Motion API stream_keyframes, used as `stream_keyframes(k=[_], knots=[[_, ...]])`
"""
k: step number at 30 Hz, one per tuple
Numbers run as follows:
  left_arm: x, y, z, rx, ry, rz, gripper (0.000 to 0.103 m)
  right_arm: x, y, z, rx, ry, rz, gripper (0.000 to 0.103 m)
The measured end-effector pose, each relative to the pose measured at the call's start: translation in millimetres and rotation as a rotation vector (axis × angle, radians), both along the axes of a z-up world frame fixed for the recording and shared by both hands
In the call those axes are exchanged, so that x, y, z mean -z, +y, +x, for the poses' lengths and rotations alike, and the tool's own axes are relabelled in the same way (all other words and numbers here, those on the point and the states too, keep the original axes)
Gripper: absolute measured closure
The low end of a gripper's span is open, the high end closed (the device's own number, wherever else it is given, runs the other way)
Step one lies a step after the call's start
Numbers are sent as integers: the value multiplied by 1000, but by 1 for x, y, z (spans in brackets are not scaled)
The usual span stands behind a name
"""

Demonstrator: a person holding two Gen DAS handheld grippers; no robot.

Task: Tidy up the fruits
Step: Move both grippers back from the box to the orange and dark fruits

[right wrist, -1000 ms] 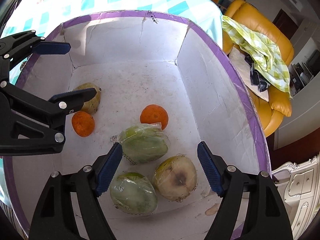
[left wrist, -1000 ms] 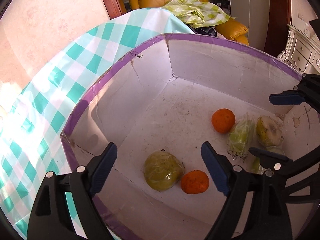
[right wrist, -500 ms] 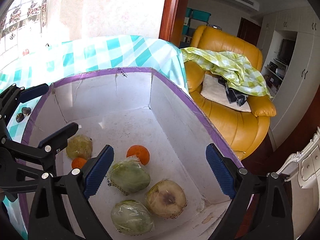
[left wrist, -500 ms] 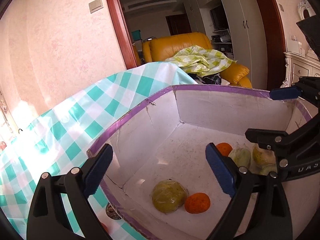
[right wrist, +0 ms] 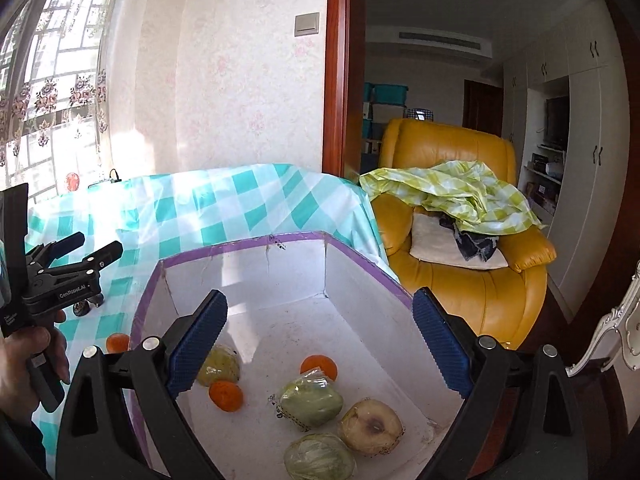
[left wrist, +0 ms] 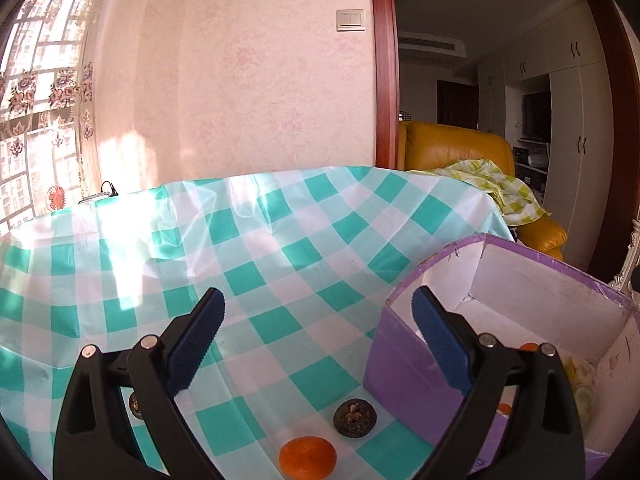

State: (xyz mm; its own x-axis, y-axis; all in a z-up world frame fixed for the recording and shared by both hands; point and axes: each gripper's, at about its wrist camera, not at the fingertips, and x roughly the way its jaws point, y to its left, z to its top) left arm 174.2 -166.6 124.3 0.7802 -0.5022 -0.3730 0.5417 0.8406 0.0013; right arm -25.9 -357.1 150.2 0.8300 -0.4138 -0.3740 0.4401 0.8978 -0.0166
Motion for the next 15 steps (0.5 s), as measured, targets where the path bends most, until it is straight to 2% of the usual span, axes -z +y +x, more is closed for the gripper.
stream_keyframes(k=[4,8,13,15], knots=[[9,43,30,-135,66,-40,8,-14,31,-3,-70,-97,-17,11],[25,94,57,-270,142,-91,8,-18,67,0,-166,-154,-23,11],[50,151,81,-406,256,-158,10,-8,120,8,-276,-157,-85,11],[61,166,88,-441,302,-162,18,1,139,16,-322,-138,-102,11]])
